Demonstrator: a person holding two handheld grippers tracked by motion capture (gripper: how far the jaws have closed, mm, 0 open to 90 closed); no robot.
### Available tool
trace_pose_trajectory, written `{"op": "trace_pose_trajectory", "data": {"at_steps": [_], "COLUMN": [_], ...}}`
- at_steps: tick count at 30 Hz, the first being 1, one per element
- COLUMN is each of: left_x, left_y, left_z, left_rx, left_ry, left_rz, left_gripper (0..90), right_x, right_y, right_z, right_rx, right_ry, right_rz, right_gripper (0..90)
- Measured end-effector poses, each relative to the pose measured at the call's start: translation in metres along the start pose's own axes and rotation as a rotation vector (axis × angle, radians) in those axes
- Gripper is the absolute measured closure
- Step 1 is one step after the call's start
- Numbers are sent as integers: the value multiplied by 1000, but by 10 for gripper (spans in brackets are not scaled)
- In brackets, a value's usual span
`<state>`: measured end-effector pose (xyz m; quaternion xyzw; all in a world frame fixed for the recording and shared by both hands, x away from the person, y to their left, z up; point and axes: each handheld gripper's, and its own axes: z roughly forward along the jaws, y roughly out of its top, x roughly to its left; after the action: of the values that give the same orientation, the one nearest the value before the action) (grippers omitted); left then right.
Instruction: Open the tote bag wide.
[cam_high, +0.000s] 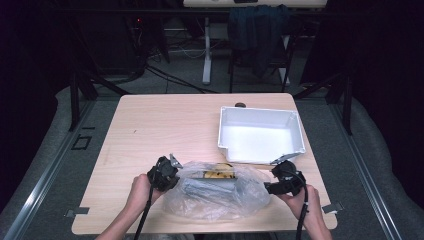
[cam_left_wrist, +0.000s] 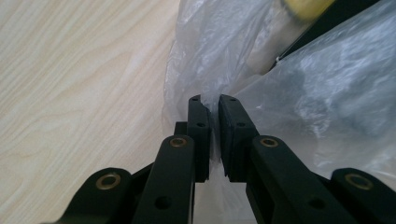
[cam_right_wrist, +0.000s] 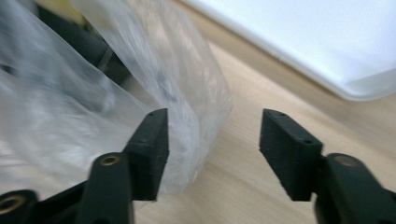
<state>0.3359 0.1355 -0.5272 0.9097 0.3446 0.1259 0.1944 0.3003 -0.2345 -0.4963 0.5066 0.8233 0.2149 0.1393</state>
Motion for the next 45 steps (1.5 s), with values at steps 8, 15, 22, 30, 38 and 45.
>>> {"op": "trace_pose_trajectory", "data": {"at_steps": [8,15,22,30,38,45], "left_x": [1,2,8,4,6,12], "left_y": [1,0,-4,-5,0,11], "left_z": [-1,-2,7,19,24,20], "left_rx": [-7,-17,12,48,-14,-36], "left_ry": [-19,-15,-20,-5,1,-30], "left_rz": [-19,-19,-30,9,11,-5], "left_gripper": [826,815,811,814,772,612], "right_x": [23,64,29,24,33,26], "right_y": [5,10,-1,-10,-20,-14], "right_z": [-41,0,28,40,33,23], "right_rx": [-168,-2,108,237,324,261], "right_ry": [192,138,12,30,76,147], "right_rz": [-32,-176,-51,-28,-62,-47], "right_gripper": [213,660,898,900,900,700]}}
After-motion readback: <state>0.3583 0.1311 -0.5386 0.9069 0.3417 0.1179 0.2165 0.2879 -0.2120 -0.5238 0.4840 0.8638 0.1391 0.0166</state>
